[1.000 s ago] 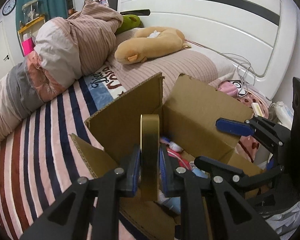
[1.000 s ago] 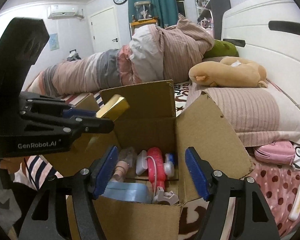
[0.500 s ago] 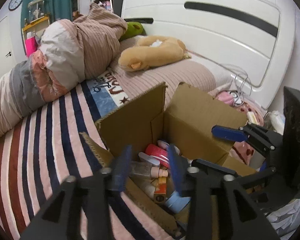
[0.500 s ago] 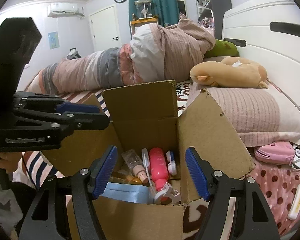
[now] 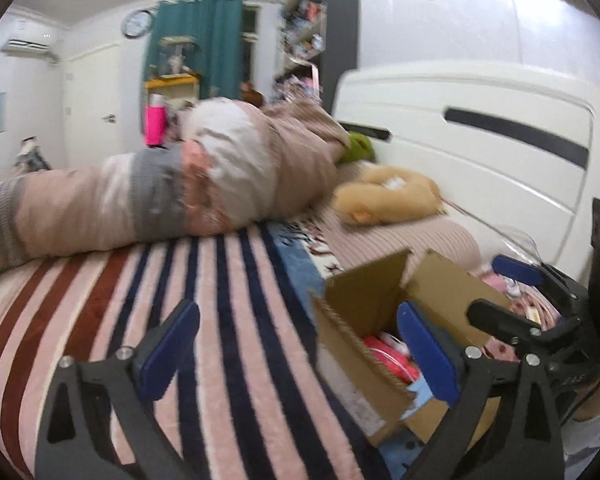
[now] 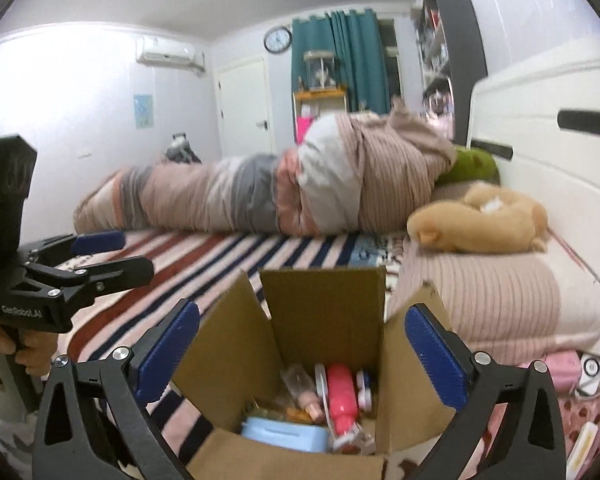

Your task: Organize rigid objects

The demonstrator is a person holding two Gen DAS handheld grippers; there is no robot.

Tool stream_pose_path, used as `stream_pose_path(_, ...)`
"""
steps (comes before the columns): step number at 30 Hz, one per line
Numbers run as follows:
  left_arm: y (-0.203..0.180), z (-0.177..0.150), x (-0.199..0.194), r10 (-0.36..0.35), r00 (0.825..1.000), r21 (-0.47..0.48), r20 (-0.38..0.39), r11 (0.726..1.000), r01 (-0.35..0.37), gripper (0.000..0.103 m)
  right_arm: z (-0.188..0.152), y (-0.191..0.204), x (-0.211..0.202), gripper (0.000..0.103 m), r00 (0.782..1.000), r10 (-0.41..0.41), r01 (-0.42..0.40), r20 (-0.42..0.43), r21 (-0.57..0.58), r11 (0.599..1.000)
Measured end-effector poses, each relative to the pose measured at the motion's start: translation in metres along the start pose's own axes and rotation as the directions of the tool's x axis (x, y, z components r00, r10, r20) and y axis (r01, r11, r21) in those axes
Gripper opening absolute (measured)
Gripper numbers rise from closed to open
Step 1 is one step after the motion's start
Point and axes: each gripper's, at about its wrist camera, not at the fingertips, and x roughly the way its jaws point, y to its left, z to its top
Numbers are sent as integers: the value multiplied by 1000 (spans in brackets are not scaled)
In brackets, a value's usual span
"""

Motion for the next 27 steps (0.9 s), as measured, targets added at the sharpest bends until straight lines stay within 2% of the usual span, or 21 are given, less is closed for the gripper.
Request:
stream_pose_path(7,18,-13,-12,65,998,-29,25,998,-64,99,-3,16,3,103,1000,23,-23,3,-39,999)
stream_pose_path(27,22,-22,-11,97,995,-48,14,994,-96,99,-9,18,3,103,999,36,-36,-3,-47,998)
